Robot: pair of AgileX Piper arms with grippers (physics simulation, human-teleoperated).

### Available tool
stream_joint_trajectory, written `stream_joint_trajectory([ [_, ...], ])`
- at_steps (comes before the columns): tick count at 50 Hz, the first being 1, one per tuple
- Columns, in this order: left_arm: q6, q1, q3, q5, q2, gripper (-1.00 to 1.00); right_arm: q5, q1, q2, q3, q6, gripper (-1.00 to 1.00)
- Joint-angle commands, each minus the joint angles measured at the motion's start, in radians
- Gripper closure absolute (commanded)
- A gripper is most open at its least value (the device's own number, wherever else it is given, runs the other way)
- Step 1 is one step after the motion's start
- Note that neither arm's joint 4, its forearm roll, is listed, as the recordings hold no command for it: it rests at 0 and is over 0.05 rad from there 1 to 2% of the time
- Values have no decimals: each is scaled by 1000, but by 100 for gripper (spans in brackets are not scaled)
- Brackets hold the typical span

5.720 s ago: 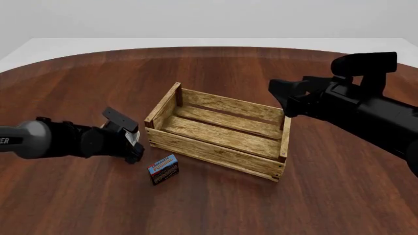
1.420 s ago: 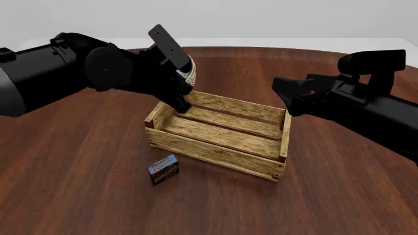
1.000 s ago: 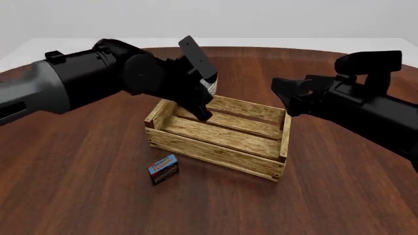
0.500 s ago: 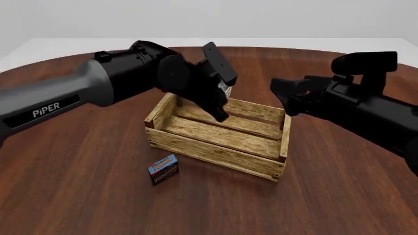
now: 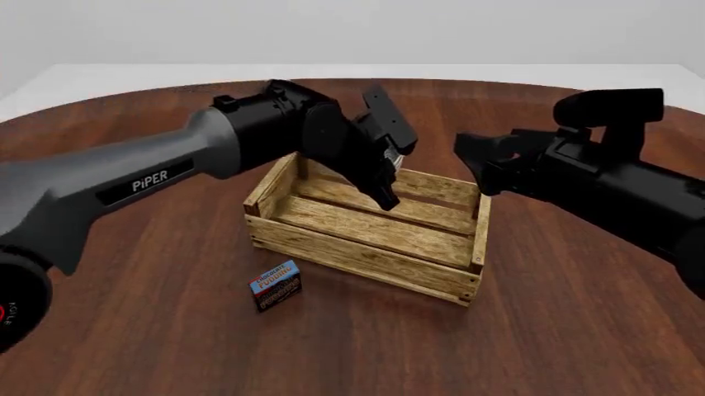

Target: Stack the right bowl on the left bowl and place them in the tray.

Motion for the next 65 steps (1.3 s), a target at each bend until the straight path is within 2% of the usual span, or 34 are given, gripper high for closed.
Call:
stream_joint_trajectory([
  [1, -65, 5, -84, -33, 121, 100, 0, -4, 2, -1, 0, -100],
  [27, -80, 14, -134, -45, 239, 100, -6, -9, 8, 1, 4, -100],
  [65, -88, 19, -113, -81, 316, 100, -6, -12, 11, 0, 1, -100],
])
